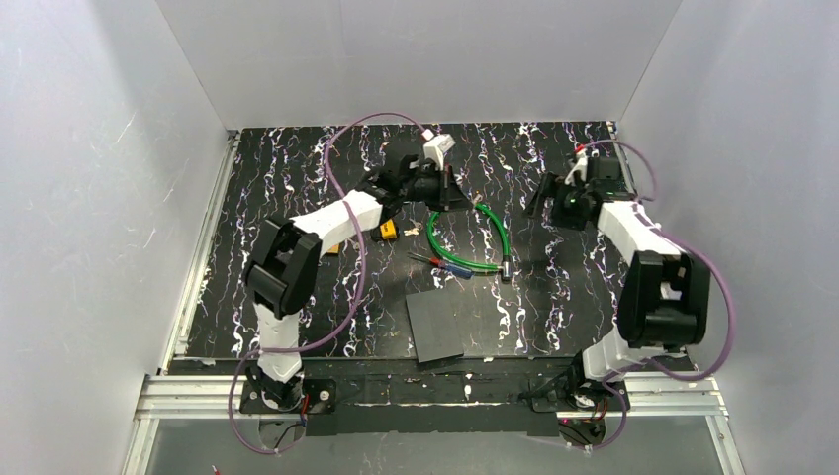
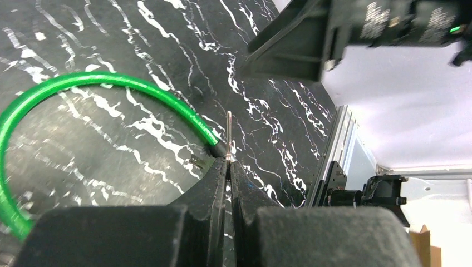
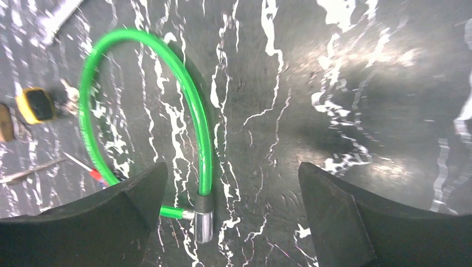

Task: Lock with the key
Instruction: Place the lock at the center of the board, then place the key at the center of the board.

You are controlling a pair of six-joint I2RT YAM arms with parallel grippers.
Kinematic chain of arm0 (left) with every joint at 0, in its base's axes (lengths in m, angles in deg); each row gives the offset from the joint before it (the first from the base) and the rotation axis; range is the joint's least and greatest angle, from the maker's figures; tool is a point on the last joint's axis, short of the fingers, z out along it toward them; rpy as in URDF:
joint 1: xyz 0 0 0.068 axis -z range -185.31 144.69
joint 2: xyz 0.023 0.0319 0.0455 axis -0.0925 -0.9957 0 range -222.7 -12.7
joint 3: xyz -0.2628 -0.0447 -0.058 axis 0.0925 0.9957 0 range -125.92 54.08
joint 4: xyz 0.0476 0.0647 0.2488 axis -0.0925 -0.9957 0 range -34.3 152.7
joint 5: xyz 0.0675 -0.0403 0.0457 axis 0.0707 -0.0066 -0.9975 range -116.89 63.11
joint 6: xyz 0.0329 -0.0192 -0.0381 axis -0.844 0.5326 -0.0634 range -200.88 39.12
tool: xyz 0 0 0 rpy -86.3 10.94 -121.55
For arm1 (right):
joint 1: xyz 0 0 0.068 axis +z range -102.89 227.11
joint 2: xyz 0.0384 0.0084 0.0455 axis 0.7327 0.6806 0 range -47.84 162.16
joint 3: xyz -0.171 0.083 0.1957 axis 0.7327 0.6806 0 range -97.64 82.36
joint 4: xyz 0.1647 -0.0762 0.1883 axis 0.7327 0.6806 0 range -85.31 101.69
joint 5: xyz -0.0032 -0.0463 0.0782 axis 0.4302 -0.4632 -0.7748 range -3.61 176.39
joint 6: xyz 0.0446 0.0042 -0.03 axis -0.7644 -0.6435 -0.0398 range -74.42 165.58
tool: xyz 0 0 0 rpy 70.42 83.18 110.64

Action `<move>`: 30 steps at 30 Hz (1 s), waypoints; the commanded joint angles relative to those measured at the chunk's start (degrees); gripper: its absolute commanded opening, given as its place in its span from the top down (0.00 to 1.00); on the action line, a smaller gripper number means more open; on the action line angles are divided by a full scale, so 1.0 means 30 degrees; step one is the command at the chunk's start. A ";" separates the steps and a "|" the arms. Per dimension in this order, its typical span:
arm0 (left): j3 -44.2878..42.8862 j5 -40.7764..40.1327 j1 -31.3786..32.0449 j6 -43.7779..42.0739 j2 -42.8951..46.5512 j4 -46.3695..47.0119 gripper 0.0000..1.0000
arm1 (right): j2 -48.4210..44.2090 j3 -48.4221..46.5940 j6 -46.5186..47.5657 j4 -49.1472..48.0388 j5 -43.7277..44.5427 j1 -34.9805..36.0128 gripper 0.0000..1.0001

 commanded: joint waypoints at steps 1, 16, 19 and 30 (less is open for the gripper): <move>-0.2307 -0.0262 0.1216 -0.0412 -0.1572 0.0108 1.00 | -0.3011 -0.0257 -0.0539 -0.0563 -0.2015 -0.1930 0.02; -0.9409 -0.0067 0.3241 -0.0262 -0.7936 -0.1147 1.00 | -0.7047 0.1735 -0.1841 -0.2885 -0.3892 -0.4617 0.02; -1.0316 -0.0124 0.3442 -0.0357 -0.8908 -0.1495 0.98 | -0.7099 0.1671 -0.1629 -0.2599 -0.3934 -0.4705 0.02; -1.1699 -0.0491 0.3625 -0.0385 -1.0493 -0.2155 0.84 | -0.6518 0.1665 -0.1806 -0.2678 -0.4355 -0.4875 0.02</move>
